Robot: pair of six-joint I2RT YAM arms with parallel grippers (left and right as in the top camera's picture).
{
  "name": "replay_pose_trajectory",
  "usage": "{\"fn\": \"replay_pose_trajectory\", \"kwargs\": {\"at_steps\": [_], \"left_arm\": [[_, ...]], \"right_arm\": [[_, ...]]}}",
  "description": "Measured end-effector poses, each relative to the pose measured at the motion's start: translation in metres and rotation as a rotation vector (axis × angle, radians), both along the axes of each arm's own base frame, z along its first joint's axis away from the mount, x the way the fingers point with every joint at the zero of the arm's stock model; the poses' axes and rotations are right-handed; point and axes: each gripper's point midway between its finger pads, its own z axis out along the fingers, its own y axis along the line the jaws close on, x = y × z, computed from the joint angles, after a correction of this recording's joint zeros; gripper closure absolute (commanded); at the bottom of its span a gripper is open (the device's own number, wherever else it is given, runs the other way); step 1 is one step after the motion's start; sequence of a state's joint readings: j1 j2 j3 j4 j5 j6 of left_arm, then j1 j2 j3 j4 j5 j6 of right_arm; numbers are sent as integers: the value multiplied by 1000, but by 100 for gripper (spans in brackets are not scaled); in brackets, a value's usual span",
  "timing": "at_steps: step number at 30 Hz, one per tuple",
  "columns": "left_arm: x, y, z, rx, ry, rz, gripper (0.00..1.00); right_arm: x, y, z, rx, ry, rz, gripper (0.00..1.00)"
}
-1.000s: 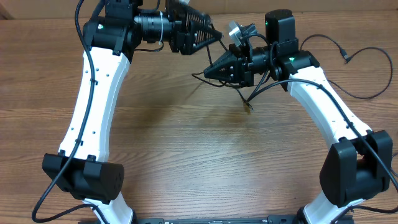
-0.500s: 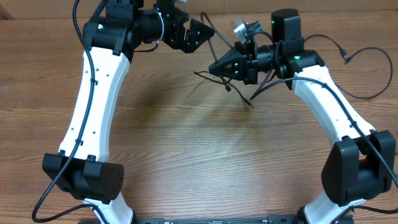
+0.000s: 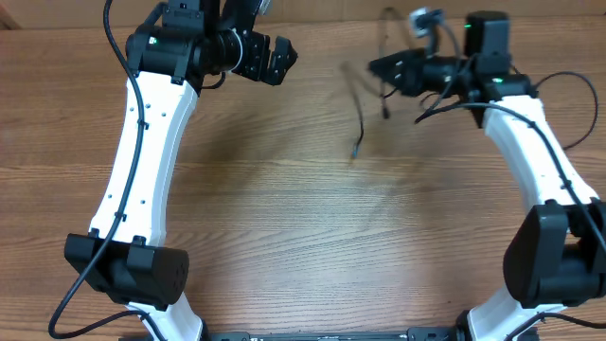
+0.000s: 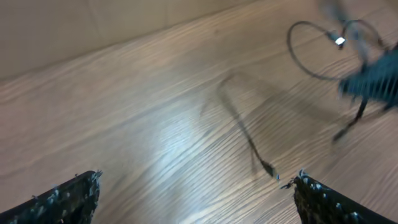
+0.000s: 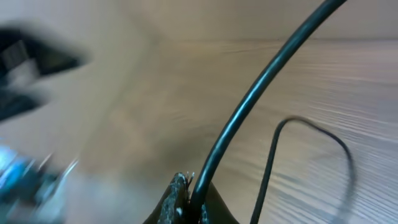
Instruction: Untangle cables
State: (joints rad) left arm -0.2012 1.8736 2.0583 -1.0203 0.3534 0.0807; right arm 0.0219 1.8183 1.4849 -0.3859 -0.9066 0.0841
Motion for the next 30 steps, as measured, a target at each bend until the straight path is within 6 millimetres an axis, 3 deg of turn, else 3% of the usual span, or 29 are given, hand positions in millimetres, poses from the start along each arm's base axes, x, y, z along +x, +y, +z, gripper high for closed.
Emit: {"fn": "replay_pose_trajectory", "kwargs": {"at_steps": [3, 6, 9, 13, 18, 26, 28, 30], "left_arm": [[-2, 4, -4, 20, 15, 15, 0], [-3, 6, -7, 33, 27, 23, 0], [-5, 8, -9, 39, 40, 26, 1], [-7, 9, -11, 44, 49, 28, 0], [-7, 9, -11, 44, 50, 29, 0], [-10, 9, -15, 36, 78, 44, 0], [-11, 9, -15, 36, 81, 45, 0], [-12, 9, -15, 31, 87, 44, 0]], "right_arm": [[20, -48, -13, -43, 69, -200, 96], [26, -102, -31, -98, 175, -401, 96], [7, -148, -54, -200, 325, -582, 96], [-30, -196, -58, -372, 436, -786, 96], [-89, -230, -23, -558, 468, -991, 96], [-163, -248, 43, -579, 366, -1225, 96], [-181, -249, 46, -562, 336, -1271, 96], [-193, -251, 35, -554, 320, -1309, 96]]}}
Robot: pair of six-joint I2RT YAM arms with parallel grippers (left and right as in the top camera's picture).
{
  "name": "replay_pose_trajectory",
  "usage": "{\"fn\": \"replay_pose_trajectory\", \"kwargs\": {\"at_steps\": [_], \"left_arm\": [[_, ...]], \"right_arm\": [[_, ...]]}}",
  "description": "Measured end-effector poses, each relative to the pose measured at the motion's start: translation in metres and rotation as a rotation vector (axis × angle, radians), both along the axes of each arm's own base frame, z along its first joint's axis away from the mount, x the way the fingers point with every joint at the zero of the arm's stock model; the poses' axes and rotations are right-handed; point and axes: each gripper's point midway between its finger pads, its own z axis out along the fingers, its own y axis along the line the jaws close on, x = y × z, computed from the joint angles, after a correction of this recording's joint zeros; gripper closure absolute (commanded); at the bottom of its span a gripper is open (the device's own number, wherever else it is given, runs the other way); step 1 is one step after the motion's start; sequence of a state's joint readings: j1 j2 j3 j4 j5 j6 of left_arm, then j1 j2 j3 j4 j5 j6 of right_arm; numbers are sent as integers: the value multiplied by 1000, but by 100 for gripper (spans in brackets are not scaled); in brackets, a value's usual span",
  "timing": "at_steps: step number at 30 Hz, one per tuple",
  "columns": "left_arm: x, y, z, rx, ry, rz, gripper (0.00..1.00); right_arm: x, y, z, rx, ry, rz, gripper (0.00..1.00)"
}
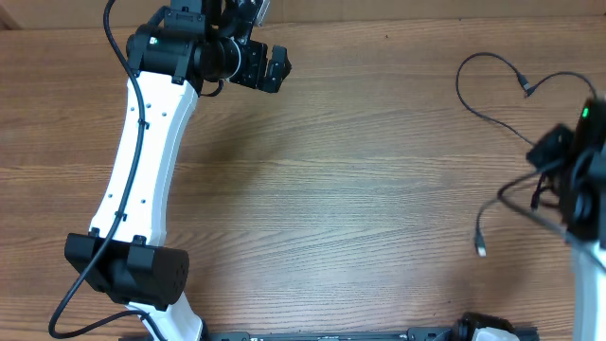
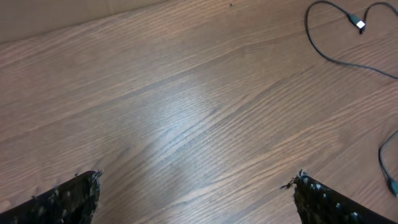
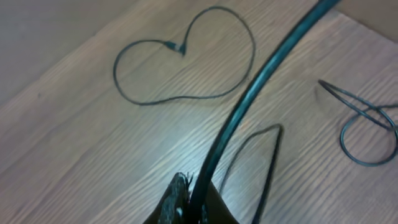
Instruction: Untangle cables
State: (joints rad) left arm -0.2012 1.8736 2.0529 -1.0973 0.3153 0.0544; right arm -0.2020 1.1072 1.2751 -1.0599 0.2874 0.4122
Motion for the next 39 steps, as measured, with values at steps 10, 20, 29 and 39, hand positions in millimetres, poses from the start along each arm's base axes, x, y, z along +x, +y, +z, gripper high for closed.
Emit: {"fn": "replay_pose_trajectory", "kwargs": {"at_steps": [10, 20, 29, 39], "left_arm": [[-5, -9, -1, -12, 11, -26, 0], [-11, -15, -3, -12, 29, -41, 0], [-14, -15, -6, -11, 47, -43, 0], [-14, -15, -6, -11, 47, -43, 1]], "right_arm": [[-5, -21, -160, 107, 144, -119, 96], [-1, -41, -272, 300, 278, -247, 96], [33, -38, -270, 407, 214, -213, 34], [8, -36, -144, 333, 127, -223, 0]]}}
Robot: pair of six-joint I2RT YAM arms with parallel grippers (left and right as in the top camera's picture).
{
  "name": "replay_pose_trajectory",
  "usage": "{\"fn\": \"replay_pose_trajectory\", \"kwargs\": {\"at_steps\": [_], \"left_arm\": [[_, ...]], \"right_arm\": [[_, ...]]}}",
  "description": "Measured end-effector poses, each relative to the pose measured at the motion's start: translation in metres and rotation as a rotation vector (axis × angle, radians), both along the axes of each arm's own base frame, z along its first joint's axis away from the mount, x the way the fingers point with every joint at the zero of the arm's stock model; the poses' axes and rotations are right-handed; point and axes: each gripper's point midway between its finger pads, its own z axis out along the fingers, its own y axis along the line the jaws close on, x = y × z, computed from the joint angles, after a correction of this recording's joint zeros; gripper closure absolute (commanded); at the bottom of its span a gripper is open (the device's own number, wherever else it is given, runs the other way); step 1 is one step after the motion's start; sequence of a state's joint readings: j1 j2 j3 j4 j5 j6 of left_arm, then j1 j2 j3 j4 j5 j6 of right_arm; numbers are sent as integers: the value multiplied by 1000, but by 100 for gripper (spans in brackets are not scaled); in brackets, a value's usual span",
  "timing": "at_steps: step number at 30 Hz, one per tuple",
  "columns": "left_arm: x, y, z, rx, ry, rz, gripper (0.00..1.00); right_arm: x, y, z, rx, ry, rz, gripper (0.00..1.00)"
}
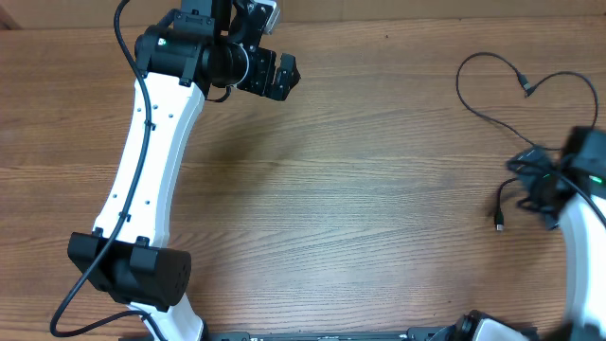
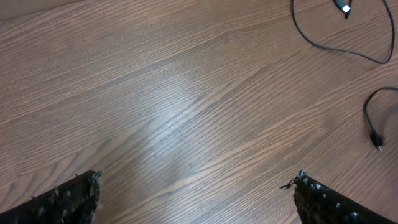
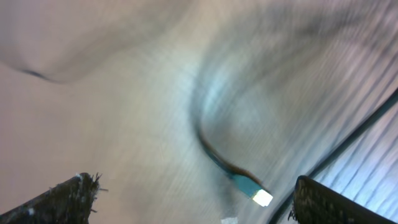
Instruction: Untangle cables
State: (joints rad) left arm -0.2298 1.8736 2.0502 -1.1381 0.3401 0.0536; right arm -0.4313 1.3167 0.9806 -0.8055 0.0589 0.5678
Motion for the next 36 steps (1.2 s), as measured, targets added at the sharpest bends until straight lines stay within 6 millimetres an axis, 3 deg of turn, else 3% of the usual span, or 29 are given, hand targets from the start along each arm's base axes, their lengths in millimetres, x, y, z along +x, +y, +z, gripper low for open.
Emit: {"fn": "replay_pose_trajectory", "kwargs": {"at_steps": [3, 7, 9, 12, 16, 19, 23, 26, 28, 31, 33, 36], "left_arm": [[-1, 0, -1, 1, 6, 0, 0], [-4, 1, -3, 4, 19, 0, 0], [-5, 1, -3, 5, 25, -1, 0], [-9, 1, -6, 7, 47, -3, 0], [-14, 2, -8, 9, 68, -4, 0], [-16, 2, -10, 11, 77, -4, 0], [-19, 3, -11, 14, 93, -4, 0], [-20, 3, -12, 13, 100, -6, 0], [-22, 3, -13, 13, 109, -8, 0], [-25, 3, -14, 15, 124, -8, 0], [-25, 3, -15, 15, 124, -8, 0], [-26, 3, -14, 14, 125, -9, 0]], "right_arm": [[-1, 0, 109, -143, -249, 31, 0], [-29, 12, 202, -311, -465, 83, 0], [-43, 18, 223, -359, -522, 93, 0], [-58, 26, 224, -367, -518, 109, 0], [-54, 28, 200, -311, -434, 136, 0], [-39, 23, 166, -253, -335, 151, 0], [2, 5, 94, -164, -173, 166, 0], [20, 1, 16, -30, 25, 188, 0], [6, 11, -35, 109, 222, 193, 0], [-24, 30, -88, 292, 480, 182, 0], [-35, 37, -101, 354, 566, 169, 0], [-34, 45, -94, 403, 552, 160, 0]]}}
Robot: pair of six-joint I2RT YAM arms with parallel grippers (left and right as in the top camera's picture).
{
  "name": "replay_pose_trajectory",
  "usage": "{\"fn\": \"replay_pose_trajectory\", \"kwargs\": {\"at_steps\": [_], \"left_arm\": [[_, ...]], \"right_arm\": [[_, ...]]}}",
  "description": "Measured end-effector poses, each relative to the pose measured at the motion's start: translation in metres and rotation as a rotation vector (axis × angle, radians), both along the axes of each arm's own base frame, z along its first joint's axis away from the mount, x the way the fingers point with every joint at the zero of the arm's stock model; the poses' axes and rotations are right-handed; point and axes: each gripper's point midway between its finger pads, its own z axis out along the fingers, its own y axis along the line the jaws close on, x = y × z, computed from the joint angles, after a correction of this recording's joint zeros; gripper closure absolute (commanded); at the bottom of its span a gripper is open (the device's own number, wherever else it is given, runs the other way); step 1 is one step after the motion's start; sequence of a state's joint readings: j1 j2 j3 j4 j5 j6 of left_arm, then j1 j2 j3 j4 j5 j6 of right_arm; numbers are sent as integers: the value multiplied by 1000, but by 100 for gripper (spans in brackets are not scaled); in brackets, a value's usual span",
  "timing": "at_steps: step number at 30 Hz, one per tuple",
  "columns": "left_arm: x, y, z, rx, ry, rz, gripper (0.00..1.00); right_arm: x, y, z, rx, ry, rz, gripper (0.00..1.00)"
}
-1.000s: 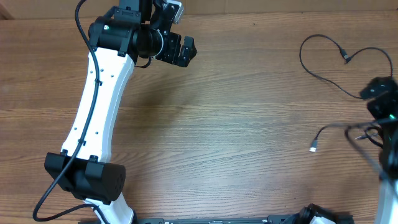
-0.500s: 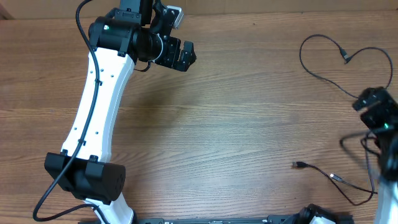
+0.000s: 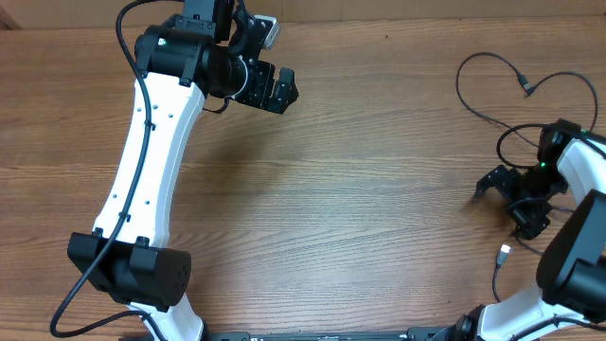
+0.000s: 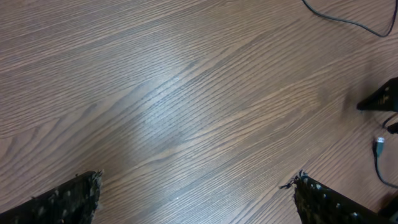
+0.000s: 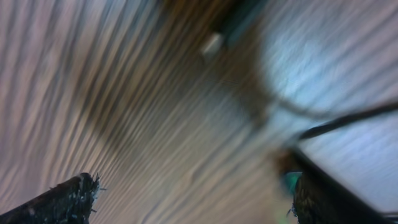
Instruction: Untangle cables
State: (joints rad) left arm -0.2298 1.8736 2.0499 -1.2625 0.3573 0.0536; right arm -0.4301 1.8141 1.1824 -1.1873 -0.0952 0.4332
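Two thin black cables lie at the right of the table. One forms a heart-shaped loop (image 3: 488, 90) at the back right, and a stretch of this looped cable (image 4: 348, 20) shows in the left wrist view. The other cable (image 3: 508, 144) curls beside the right arm, and its light plug (image 3: 505, 251) rests near the front right. My right gripper (image 3: 508, 201) is open, low over the wood just left of that cable, holding nothing. Its wrist view is blurred, showing a plug (image 5: 214, 42). My left gripper (image 3: 271, 87) hangs open at the back left, far from both cables.
The wooden table (image 3: 331, 208) runs across the whole view. The left arm's white links (image 3: 142, 180) stretch from the front left to the back. The right arm's base (image 3: 578, 275) stands at the front right, close to the second cable's plug.
My right gripper has shifted a little left and turned, still open. The second cable's plug lies farther toward the front. The left gripper has dropped slightly toward the table's middle.
First my right gripper was shut on a cable at the back centre, the cable dangling. Then it held that cable at the right edge, apart from the heart-shaped loop. Later it was open with the cable released, and now the cable lies beside it.
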Motion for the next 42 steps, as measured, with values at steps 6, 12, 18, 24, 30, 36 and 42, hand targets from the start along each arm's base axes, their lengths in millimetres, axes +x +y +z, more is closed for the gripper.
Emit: {"fn": "replay_pose_trajectory", "kwargs": {"at_steps": [6, 12, 18, 24, 30, 36, 42], "left_arm": [[-1, -1, 0, -8, 4, -5, 0], [-1, -2, 1, -11, 4, -7, 0], [-1, -2, 1, -12, 5, -7, 0], [0, -3, 2, -14, -8, -16, 0], [-8, -2, 49, 22, -204, -44, 0], [-87, -1, 219, 158, -817, 81, 0], [-153, 78, 361, 75, -1252, 456, 0]], "right_arm": [[7, 20, 33, 90, -77, -62, 0], [0, 20, 49, 66, -92, -68, 0], [2, 17, 102, -32, -306, 16, 0], [-12, 22, 203, -259, -723, 141, 0], [-70, 41, 284, -532, -1043, 264, 0], [-98, 50, 306, -648, -1136, 309, 0], [-68, 37, 333, -719, -1234, 326, 0]]}}
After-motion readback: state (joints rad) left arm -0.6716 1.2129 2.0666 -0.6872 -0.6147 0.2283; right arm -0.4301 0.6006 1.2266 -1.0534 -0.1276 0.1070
